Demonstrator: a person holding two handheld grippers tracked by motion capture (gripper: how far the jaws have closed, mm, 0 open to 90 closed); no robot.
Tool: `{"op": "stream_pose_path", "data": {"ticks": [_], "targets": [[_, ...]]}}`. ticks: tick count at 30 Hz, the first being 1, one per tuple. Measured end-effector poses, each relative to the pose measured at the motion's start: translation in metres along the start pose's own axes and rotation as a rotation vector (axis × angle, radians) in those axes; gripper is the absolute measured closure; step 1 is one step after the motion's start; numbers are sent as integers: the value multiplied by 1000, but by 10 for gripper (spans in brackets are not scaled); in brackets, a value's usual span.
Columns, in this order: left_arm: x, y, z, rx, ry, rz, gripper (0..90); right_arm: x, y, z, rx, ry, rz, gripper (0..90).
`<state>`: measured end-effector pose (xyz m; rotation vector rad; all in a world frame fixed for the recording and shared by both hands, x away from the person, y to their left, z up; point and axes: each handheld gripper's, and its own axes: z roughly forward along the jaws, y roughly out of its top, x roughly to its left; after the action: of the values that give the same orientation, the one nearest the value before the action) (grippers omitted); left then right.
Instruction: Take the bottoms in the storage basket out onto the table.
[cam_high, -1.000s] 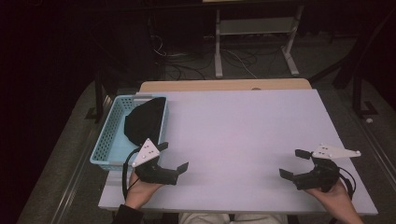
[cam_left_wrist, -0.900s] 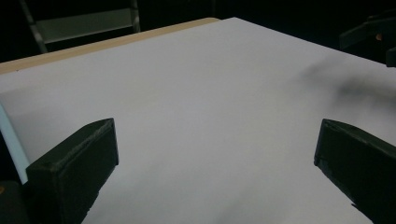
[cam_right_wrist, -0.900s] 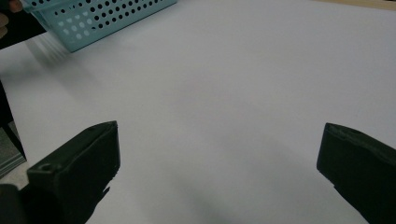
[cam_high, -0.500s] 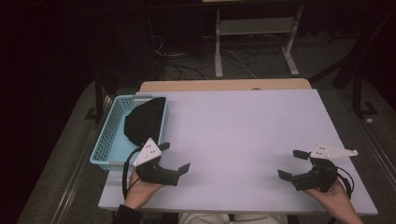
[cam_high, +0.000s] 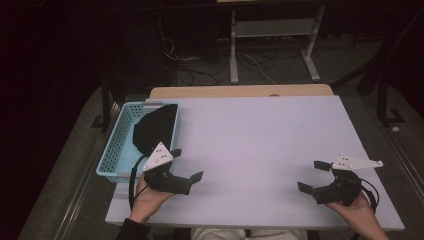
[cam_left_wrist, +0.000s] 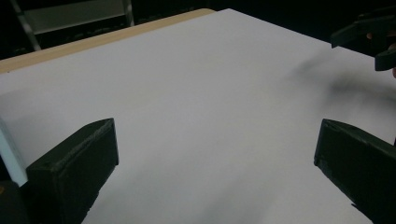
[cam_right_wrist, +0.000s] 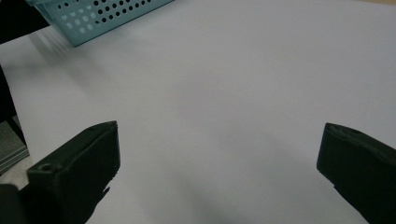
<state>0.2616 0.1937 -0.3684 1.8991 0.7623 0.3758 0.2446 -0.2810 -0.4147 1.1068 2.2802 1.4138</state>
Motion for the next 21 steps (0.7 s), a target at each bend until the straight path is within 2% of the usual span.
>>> {"op": "stream_pose_path", "data": {"ticks": [14,21], "targets": [[5,12,0,52,5,7,0,0,0,0,-2,1,4,0],[8,21,0,55,5,11,0,1,0,2,4,4,-1,0]]}}
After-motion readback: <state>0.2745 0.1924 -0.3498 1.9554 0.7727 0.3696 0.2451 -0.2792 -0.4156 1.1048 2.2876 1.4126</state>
